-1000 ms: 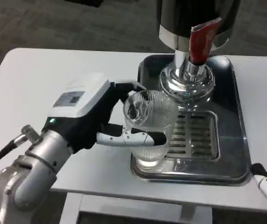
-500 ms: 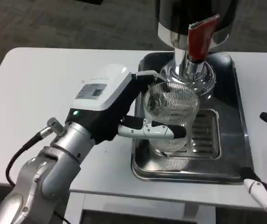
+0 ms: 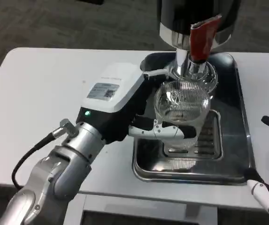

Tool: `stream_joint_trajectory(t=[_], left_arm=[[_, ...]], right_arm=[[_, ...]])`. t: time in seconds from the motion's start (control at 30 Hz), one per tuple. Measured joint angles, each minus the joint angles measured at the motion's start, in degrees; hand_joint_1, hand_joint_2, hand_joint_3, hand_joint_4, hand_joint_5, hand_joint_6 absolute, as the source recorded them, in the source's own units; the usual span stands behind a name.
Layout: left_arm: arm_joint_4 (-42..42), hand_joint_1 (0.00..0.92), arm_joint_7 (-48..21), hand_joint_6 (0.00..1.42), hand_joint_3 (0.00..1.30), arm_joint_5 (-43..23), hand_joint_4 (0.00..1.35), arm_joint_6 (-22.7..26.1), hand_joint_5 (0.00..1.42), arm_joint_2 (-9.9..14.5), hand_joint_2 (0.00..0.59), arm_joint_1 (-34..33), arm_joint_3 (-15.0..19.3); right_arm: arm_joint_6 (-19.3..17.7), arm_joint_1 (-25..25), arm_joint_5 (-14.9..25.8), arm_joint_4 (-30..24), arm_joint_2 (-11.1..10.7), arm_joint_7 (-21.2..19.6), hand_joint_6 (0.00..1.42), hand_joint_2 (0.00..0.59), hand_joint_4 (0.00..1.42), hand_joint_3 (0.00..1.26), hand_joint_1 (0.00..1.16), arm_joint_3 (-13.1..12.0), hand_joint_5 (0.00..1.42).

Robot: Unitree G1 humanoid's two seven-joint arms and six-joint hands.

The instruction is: Grasp the cup under the faucet to collect the drink, then remove the cup.

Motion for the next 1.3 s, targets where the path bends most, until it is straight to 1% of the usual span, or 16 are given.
stream_joint_trajectory(t=[0.1, 0.23, 0.33, 0.63, 0.73, 0.83, 0.93, 0.97, 1.0, 1.07, 1.13, 1.17, 1.3], left_arm=[[0.23, 0.236, -0.08, 1.31, 0.22, 0.02, 0.38, 0.10, 0.90, -0.06, 0.123, 0.00, -0.15], [-0.22, 0.200, -0.63, 1.25, 0.08, 0.11, 0.24, 0.72, 0.80, -0.10, 0.114, -0.01, -0.22], [-1.16, 0.181, -0.93, 1.21, 0.01, 0.09, 0.20, 1.32, 0.77, -0.10, 0.113, 0.01, -0.20], [-5.03, 0.164, -2.50, 1.20, 0.00, -0.51, 0.18, 2.35, 0.75, -0.09, 0.115, 0.56, 0.30], [-8.74, 0.166, -3.04, 1.21, 0.06, -1.53, 0.23, 2.41, 0.77, 0.15, 0.123, 2.17, 1.26], [-12.10, 0.155, -3.58, 1.21, 0.14, -2.89, 0.31, 2.50, 0.79, 1.07, 0.128, 4.66, 3.70], [-16.93, 0.157, -3.74, 1.23, 0.20, -4.93, 0.38, 2.66, 0.79, 1.67, 0.134, 8.10, 7.32], [-18.17, 0.157, -3.78, 1.23, 0.23, -5.33, 0.39, 2.68, 0.79, 1.87, 0.135, 8.94, 8.19], [-20.76, 0.158, -3.87, 1.23, 0.23, -6.49, 0.41, 2.63, 0.79, 2.16, 0.135, 10.95, 9.95], [-23.12, 0.158, -3.99, 1.23, 0.25, -7.26, 0.43, 2.39, 0.79, 2.84, 0.136, 12.63, 11.67], [-26.02, 0.149, -4.22, 1.23, 0.26, -9.23, 0.45, 2.37, 0.80, 3.12, 0.139, 14.90, 14.17], [-27.94, 0.146, -4.49, 1.23, 0.27, -10.25, 0.46, 2.41, 0.80, 3.16, 0.139, 16.15, 15.97], [-33.00, 0.138, -6.09, 1.23, 0.34, -14.82, 0.51, 2.55, 0.80, 3.74, 0.147, 18.41, 20.53]], right_arm=[[0.19, 0.06, 0.00, 0.00, 0.00, 0.00, 0.07, 0.452, 0.00, 0.03, 0.37, 0.01, 0.00], [0.44, 0.14, 0.01, 0.00, 0.00, 0.00, 0.08, 0.452, 0.00, 0.04, 0.37, 0.10, 0.00], [0.69, 0.15, 0.01, 0.00, -0.01, 0.00, 0.08, 0.452, 0.00, 0.05, 0.37, 0.16, 0.00], [1.36, 0.03, 0.07, 0.00, -0.16, 0.02, 0.08, 0.452, 0.00, 0.06, 0.37, 0.55, 0.00], [1.91, 0.03, 0.15, 0.00, -0.34, 0.06, 0.08, 0.452, 0.00, 0.07, 0.37, 0.88, 0.00], [2.50, 0.06, 0.27, 0.01, -0.53, 0.11, 0.08, 0.452, 0.00, 0.08, 0.37, 0.95, 0.00], [3.04, 0.06, 0.49, 0.01, -0.76, 0.13, 0.08, 0.451, 0.00, 0.08, 0.37, 0.94, 0.00], [3.18, 0.03, 0.63, 0.01, -0.82, 0.13, 0.08, 0.437, 0.00, 0.08, 0.37, 0.96, 0.00], [3.35, -0.01, 0.96, 0.00, -0.87, 0.13, 0.08, 0.424, 0.00, 0.08, 0.38, 0.99, 0.00], [3.65, -0.02, 1.12, 0.01, -0.96, 0.14, 0.08, 0.421, 0.00, 0.08, 0.38, 1.03, 0.00], [3.74, -0.05, 1.16, 0.01, -1.33, 0.09, 0.08, 0.421, 0.00, 0.08, 0.39, 1.16, 0.00], [3.76, -0.07, 1.16, 0.00, -1.52, 0.06, 0.08, 0.421, 0.00, 0.08, 0.39, 1.33, 0.00], [3.88, -0.20, 1.25, 0.00, -1.99, -0.23, 0.08, 0.421, 0.00, 0.08, 0.39, 1.81, 0.00]])
